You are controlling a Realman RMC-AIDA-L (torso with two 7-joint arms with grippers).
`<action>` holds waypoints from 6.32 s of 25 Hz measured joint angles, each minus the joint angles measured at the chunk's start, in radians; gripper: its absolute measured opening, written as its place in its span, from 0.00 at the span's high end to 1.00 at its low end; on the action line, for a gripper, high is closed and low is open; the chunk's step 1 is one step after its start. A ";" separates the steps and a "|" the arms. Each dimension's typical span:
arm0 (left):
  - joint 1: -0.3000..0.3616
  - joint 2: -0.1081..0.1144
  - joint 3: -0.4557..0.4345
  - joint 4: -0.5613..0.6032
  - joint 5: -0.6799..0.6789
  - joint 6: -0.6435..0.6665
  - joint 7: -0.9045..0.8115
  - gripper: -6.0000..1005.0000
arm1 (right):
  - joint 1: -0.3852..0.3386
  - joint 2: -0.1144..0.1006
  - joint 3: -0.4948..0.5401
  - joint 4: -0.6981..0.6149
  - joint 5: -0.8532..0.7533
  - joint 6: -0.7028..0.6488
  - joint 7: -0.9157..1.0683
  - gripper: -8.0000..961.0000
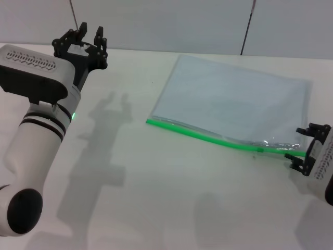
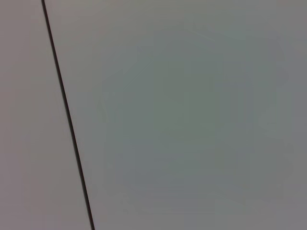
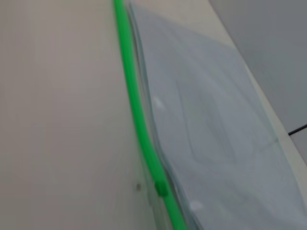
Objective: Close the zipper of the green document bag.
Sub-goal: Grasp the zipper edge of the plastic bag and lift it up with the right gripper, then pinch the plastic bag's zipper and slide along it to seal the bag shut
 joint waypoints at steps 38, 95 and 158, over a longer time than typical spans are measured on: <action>0.003 -0.002 -0.028 0.000 0.000 -0.042 0.000 0.68 | 0.026 0.011 -0.039 0.075 -0.194 0.112 0.096 0.35; -0.012 -0.004 -0.023 -0.008 0.000 -0.084 -0.005 0.68 | 0.202 0.011 -0.088 0.256 -0.270 0.202 0.306 0.75; 0.012 -0.002 0.010 -0.531 0.185 -0.804 0.729 0.55 | 0.059 0.006 -0.089 -0.168 -0.255 0.068 0.387 0.94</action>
